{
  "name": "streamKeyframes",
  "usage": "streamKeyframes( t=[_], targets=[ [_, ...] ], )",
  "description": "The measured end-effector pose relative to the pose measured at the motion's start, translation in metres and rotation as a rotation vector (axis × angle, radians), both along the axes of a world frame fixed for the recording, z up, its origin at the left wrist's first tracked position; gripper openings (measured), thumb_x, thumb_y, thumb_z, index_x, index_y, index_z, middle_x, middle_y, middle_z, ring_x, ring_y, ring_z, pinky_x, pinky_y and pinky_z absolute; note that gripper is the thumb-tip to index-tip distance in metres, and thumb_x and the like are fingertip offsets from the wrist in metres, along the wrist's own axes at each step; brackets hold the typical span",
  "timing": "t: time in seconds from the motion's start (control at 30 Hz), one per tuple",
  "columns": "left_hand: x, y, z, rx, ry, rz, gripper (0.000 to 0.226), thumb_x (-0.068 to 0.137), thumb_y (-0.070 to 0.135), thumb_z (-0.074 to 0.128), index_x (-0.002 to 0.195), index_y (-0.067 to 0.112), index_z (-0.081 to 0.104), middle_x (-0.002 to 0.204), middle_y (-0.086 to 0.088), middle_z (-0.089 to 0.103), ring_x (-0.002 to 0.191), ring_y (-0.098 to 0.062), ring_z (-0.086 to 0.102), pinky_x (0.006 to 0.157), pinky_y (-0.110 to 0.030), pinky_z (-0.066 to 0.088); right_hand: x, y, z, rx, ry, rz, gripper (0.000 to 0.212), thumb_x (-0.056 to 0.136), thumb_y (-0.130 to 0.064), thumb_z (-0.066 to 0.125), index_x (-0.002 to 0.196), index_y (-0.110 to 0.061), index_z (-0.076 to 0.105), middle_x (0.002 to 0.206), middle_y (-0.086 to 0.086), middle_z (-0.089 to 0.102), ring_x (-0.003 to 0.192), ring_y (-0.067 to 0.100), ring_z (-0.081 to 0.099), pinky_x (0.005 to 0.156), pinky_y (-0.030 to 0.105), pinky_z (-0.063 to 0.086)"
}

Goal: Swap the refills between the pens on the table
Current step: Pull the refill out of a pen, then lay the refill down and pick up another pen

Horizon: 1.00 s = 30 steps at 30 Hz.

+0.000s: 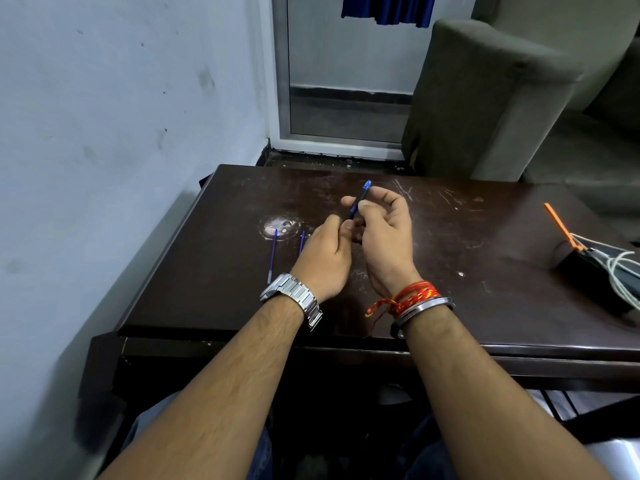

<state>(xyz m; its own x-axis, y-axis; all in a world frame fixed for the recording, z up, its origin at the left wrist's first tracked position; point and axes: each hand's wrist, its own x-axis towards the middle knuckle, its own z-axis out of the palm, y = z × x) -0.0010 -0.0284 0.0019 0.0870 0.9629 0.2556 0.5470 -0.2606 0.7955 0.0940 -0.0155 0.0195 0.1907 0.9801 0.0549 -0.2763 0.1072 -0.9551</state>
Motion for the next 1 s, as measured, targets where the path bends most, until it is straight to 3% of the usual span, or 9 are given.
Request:
streamKeyframes(
  t=[0.17,0.33,0.43,0.53,0.77,1.0],
  targets=[
    [-0.001,-0.001,0.001,0.002,-0.011,0.004,0.026,0.104,0.027,0.032,0.083,0.014,0.041,0.073,0.006,0.046,0.062,-0.005,0.041,0.051,-0.017,0.028,0.001,-0.002,0.003,-0.031,0.039,0.035,0.024,0.098,-0.008,0.053,0.122,-0.010,0.048,0.085,-0.001,0.076,0.067,0.007,0.059,0.071,0.027,0.053],
    [-0.001,-0.001,0.001,-0.010,-0.017,0.000,0.025,0.104,0.023,0.033,0.082,0.014,0.040,0.073,0.005,0.045,0.065,-0.011,0.041,0.053,-0.021,0.027,-0.001,-0.003,0.004,-0.010,0.030,-0.001,0.032,0.092,-0.005,0.064,0.122,-0.007,0.050,0.104,0.016,0.074,0.070,0.008,0.062,0.069,0.025,0.055],
    [0.000,-0.002,0.002,-0.029,-0.015,-0.004,0.031,0.104,0.028,0.033,0.075,0.021,0.037,0.073,0.005,0.044,0.064,-0.007,0.041,0.053,-0.021,0.026,0.002,-0.001,0.003,0.006,0.046,-0.022,0.024,0.094,-0.007,0.062,0.116,-0.012,0.052,0.096,0.002,0.077,0.071,0.005,0.059,0.074,0.030,0.052],
    [-0.001,-0.003,0.003,-0.039,-0.014,-0.009,0.034,0.104,0.029,0.034,0.071,0.025,0.034,0.072,0.006,0.043,0.065,-0.006,0.041,0.054,-0.021,0.026,0.006,0.001,0.005,0.016,0.058,-0.051,0.020,0.096,-0.011,0.061,0.113,-0.016,0.053,0.092,-0.007,0.077,0.066,0.003,0.058,0.068,0.027,0.049],
    [-0.003,-0.004,0.004,-0.051,-0.038,-0.048,0.031,0.103,0.027,0.035,0.080,0.009,0.045,0.071,0.005,0.043,0.064,-0.009,0.041,0.057,-0.024,0.028,0.017,0.004,0.010,0.021,0.074,-0.136,0.017,0.097,-0.018,0.059,0.111,-0.021,0.050,0.099,-0.009,0.077,0.078,0.008,0.060,0.066,0.032,0.048],
    [-0.007,-0.002,0.004,-0.067,-0.081,-0.016,0.031,0.103,0.027,0.034,0.076,0.012,0.040,0.070,0.003,0.042,0.063,-0.012,0.039,0.059,-0.028,0.029,0.026,0.007,0.011,0.041,0.041,-0.265,0.014,0.093,-0.014,0.064,0.099,-0.024,0.056,0.091,-0.008,0.076,0.073,0.006,0.059,0.060,0.027,0.048]
  ],
)
